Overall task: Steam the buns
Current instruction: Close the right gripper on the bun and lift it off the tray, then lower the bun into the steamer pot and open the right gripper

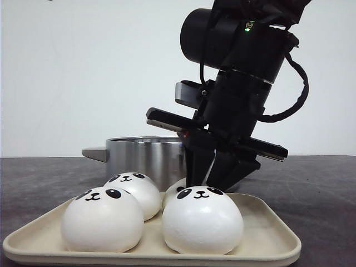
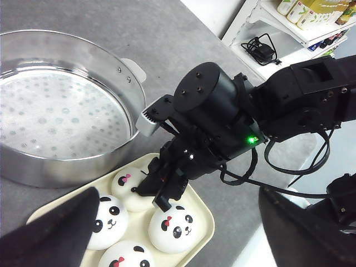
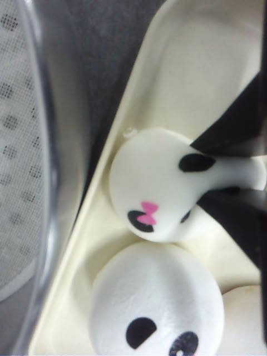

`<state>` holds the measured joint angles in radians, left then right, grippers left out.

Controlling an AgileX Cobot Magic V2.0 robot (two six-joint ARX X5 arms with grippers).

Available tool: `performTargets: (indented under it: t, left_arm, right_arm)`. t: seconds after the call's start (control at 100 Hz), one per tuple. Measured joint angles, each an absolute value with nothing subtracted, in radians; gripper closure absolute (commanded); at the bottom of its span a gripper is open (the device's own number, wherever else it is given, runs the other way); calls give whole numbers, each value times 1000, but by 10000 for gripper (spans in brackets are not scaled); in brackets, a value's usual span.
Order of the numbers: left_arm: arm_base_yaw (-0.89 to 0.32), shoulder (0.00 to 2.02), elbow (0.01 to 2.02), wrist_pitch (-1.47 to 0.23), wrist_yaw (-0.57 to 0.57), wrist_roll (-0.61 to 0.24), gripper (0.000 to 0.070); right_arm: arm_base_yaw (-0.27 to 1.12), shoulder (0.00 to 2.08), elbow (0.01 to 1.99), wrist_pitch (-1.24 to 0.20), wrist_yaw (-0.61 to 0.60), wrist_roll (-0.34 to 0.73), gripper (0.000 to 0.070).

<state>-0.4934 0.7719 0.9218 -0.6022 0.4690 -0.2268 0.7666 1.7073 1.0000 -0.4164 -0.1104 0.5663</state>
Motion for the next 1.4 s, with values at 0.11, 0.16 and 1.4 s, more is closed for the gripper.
performTargets:
  t: [0.11, 0.16, 1.4]
  left_arm:
    - [-493, 772, 922, -602, 469, -227, 142]
    - [-493, 772, 922, -602, 469, -227, 142]
    - [-493, 772, 922, -595, 444, -227, 142]
  right_arm:
    - [766, 1691, 1001, -435, -108, 566, 700]
    - [766, 1677, 1003, -466, -109, 566, 700]
    - [558, 1893, 1687, -694, 104, 257, 700]
